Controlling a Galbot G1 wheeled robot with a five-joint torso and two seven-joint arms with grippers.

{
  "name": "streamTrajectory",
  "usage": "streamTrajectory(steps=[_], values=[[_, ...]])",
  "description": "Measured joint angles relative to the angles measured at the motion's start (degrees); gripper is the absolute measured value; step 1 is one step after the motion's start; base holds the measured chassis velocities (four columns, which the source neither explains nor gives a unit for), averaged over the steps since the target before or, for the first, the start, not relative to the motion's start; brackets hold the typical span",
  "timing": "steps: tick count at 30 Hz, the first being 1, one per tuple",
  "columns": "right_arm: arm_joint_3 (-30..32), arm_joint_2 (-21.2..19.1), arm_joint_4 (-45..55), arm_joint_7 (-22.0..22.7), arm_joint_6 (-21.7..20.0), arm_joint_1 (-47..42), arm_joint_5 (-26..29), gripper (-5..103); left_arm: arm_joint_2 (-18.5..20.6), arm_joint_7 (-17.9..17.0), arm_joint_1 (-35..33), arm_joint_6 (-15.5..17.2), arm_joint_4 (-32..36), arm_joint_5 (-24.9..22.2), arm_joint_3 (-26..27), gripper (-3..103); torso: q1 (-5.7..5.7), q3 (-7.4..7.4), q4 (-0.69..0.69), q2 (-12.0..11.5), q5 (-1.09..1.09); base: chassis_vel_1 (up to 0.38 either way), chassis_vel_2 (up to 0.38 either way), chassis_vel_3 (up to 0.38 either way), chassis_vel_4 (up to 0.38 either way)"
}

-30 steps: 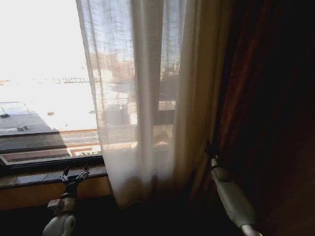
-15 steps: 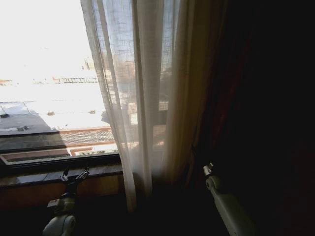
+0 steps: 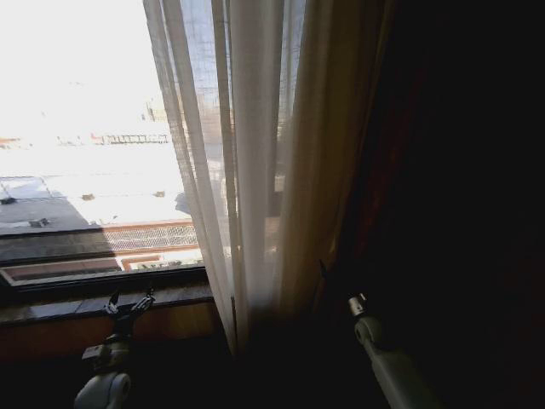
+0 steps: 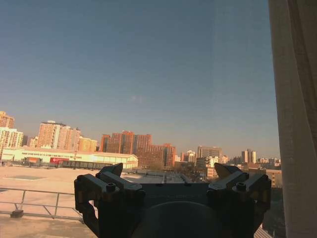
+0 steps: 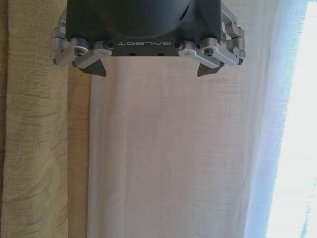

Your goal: Open the curtains by pulling them apart, changing their state from closed to fully open.

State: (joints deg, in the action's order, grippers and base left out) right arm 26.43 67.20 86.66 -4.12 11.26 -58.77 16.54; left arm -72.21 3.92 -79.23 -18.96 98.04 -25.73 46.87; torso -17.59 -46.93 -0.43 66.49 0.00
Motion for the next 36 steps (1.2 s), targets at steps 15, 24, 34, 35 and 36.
streamTrajectory(steps=[15, 24, 34, 35, 36], values=[[-1.0, 0.1, 1.3, -1.2, 0.1, -0.3, -0.6, 100, 0.0, 0.0, 0.0, 0.0, 0.0, 0.0, 0.0, 100, 0.01, 0.0, 0.02, 0.0, 0.0, 0.246, 0.119, -0.248, -0.118], [-1.6, 0.5, 0.7, -0.4, -0.3, 0.5, -1.4, 100, 0.0, 0.0, 0.0, 0.0, 0.0, 0.0, 0.0, 100, 0.01, 0.0, 0.0, 0.0, 0.02, 0.338, 0.303, -0.347, -0.317], [-2.2, 0.6, 0.2, -0.8, 1.0, 0.9, -0.5, 100, 0.0, 0.0, 0.0, 0.0, 0.0, 0.0, 0.0, 100, 0.0, 0.0, 0.0, 0.0, 0.02, 0.341, 0.355, -0.346, -0.359], [-2.2, 0.6, 0.1, -0.9, 1.2, 0.9, -0.3, 100, 0.0, 0.0, 0.0, 0.0, 0.0, 0.0, 0.0, 100, 0.0, 0.0, 0.0, 0.0, 0.01, 0.316, 0.331, -0.343, -0.307], [-2.3, 0.6, 0.1, -0.9, 1.4, 0.9, -0.1, 100, 0.0, 0.0, 0.0, 0.0, 0.0, 0.0, 0.0, 100, 0.0, 0.0, 0.01, 0.0, -0.01, 0.316, 0.272, -0.315, -0.307]])
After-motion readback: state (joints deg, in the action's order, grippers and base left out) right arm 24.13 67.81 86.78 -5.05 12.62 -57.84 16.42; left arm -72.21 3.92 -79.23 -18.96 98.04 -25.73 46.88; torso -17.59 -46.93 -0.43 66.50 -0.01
